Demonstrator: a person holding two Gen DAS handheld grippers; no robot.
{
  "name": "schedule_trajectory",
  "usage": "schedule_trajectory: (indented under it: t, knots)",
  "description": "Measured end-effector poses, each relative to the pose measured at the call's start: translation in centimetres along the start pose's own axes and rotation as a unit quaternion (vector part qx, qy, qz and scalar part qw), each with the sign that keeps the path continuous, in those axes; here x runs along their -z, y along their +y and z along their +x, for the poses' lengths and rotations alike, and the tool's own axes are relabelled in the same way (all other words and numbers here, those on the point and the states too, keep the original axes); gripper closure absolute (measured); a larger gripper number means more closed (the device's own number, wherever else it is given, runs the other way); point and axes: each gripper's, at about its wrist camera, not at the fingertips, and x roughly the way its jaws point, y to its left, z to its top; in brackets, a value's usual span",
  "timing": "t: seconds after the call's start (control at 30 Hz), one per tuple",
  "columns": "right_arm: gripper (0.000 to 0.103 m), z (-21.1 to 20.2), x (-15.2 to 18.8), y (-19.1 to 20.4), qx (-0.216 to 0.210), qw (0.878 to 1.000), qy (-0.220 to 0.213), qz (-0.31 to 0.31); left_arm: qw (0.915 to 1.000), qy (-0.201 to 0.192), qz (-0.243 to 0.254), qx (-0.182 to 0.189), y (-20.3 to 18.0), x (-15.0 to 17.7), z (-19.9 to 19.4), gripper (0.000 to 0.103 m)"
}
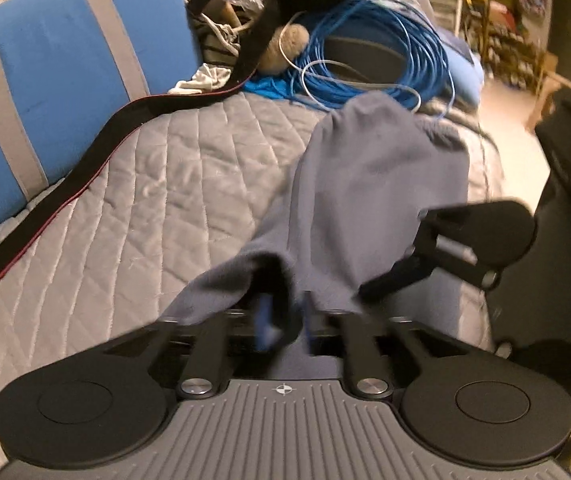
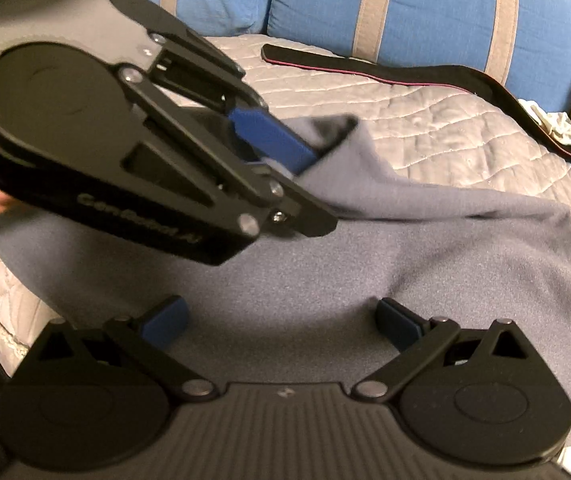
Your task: Fold clothes
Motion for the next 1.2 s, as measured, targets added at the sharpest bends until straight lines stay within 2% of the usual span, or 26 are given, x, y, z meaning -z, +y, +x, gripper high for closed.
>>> schedule_trajectory:
  t: [0.13,0.3,0.4,0.47,0.57,0.63,0.67,0.73,0.77,0.9,1.1,1.2]
  knots:
    - [0.000,0.1,0.1,0.1,0.001,1.000,-0.002,0.000,0.9998,-0.008,0.014,0.012,0.3,0.2,0.0,0.057]
    - [0.000,0.1,0.2,0.1,-0.001,1.000,-0.003,-0.001,0.9983,-0.004,0.003,0.057,0.9,-0.3,1.7,0.057]
    - [0.000,0.1,0.2,0.0,-0.002,1.000,-0.003,-0.001,0.9951,-0.014,-0.033,0.092,2.1,-1.1,2.9,0.057]
    - [0.000,0.1,0.2,0.0,-0.004,1.000,-0.002,-0.001,0.9905,-0.025,-0.074,0.113,3.4,-1.6,3.6,0.057]
    - [0.000,0.1,0.2,0.0,-0.006,1.000,-0.001,0.000,0.9801,-0.056,-0.145,0.124,6.2,-2.6,3.6,0.061]
    - [0.000,0.1,0.3,0.0,-0.005,1.000,-0.002,0.000,0.9736,-0.072,-0.178,0.124,8.3,-3.2,3.3,0.078]
    - [0.000,0.1,0.4,0.0,-0.005,1.000,-0.003,0.000,0.9703,-0.074,-0.193,0.126,9.4,-3.5,3.3,0.080]
    - [0.000,0.1,0.4,0.1,-0.005,1.000,-0.004,0.000,0.9625,-0.069,-0.222,0.139,11.3,-3.8,3.7,0.095]
    - [0.000,0.1,0.5,0.1,-0.005,1.000,-0.004,0.001,0.9609,-0.063,-0.231,0.139,12.0,-3.8,4.1,0.098]
    - [0.000,0.1,0.5,0.1,-0.005,1.000,-0.006,0.000,0.9509,-0.033,-0.269,0.149,14.3,-3.5,6.1,0.099]
    - [0.000,0.1,0.6,-0.4,-0.008,1.000,-0.007,0.001,0.9153,-0.001,-0.340,0.215,17.6,-1.7,8.3,0.098]
    - [0.000,0.0,0.8,-0.1,-0.009,1.000,-0.007,0.001,0.8993,-0.002,-0.366,0.239,19.1,-1.1,8.4,0.098]
